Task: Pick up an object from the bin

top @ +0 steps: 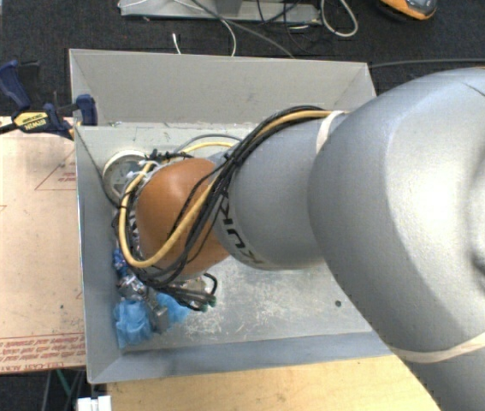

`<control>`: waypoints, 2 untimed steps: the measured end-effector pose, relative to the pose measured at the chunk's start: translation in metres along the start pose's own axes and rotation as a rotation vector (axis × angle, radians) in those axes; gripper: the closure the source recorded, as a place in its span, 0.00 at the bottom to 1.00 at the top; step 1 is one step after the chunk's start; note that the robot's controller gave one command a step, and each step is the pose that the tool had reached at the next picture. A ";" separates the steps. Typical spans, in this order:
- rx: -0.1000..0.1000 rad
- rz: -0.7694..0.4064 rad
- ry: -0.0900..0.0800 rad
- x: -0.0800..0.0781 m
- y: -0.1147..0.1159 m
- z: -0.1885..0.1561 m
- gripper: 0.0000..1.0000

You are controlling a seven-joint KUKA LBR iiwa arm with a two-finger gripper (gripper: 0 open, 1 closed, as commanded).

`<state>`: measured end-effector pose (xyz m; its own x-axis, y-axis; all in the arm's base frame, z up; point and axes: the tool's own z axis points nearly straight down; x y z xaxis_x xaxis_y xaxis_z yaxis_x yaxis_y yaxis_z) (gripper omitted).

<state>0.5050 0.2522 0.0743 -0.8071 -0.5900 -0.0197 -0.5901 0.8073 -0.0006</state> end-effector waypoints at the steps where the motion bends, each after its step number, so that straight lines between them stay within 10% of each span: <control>1: 0.000 0.001 0.000 0.000 0.000 0.000 1.00; 2: 0.000 -0.013 -0.005 -0.001 -0.003 -0.060 1.00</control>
Offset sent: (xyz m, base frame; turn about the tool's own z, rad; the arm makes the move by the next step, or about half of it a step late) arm 0.0011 -0.0033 0.0590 -0.0149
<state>0.5068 0.2497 0.1344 -0.7993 -0.6005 -0.0242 -0.6007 0.7995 -0.0005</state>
